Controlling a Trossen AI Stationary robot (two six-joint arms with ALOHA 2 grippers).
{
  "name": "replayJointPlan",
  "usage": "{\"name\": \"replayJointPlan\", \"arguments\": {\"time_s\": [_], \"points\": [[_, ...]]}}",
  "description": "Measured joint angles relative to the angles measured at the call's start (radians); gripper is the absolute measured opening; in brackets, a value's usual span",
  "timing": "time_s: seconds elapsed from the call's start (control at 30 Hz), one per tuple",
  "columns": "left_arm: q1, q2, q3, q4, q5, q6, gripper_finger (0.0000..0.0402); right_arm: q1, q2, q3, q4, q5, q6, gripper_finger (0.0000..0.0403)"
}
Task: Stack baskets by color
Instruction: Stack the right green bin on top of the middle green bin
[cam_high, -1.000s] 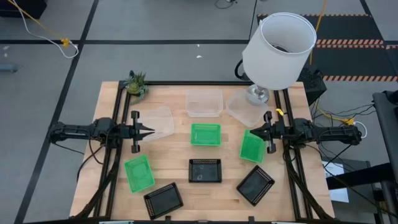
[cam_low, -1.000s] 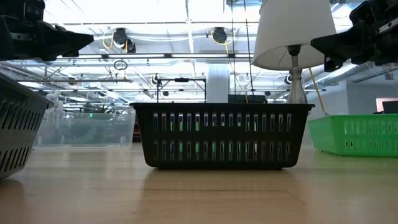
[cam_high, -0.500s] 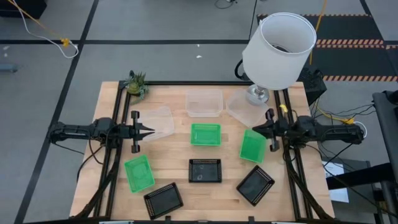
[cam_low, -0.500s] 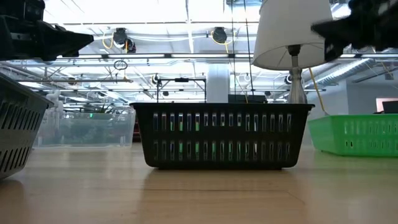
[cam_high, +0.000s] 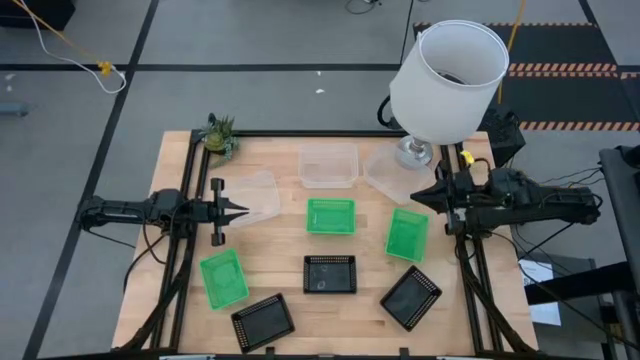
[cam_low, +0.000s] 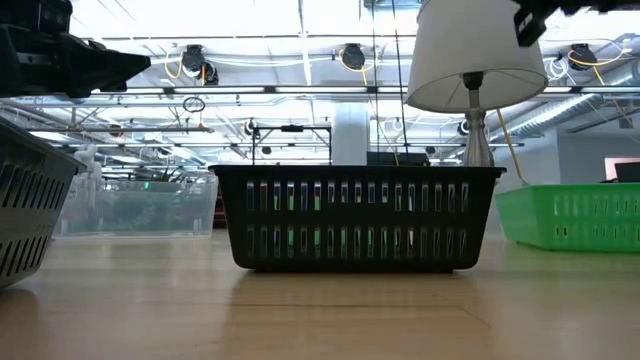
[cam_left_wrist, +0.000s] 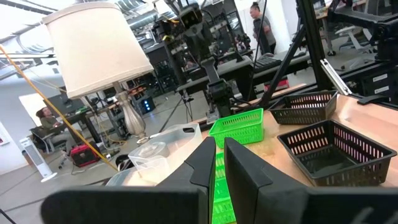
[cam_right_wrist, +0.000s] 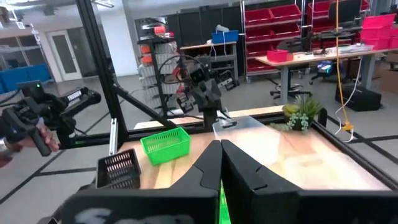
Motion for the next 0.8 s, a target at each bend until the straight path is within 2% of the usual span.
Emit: {"name": "replayJointPlan", "arguments": {"time_s": [0.33,0.8], "points": [[0.000,0.000,0.000,0.000,0.000,0.000,0.0037,0.000,0.167,0.274,-0.248,-0.002,0.029,0.0000],[0.000,0.000,0.000,0.000,0.000,0.000,0.0037,0.000,0.374,0.583,-0.513,-0.004,0.025,0.0000]]}}
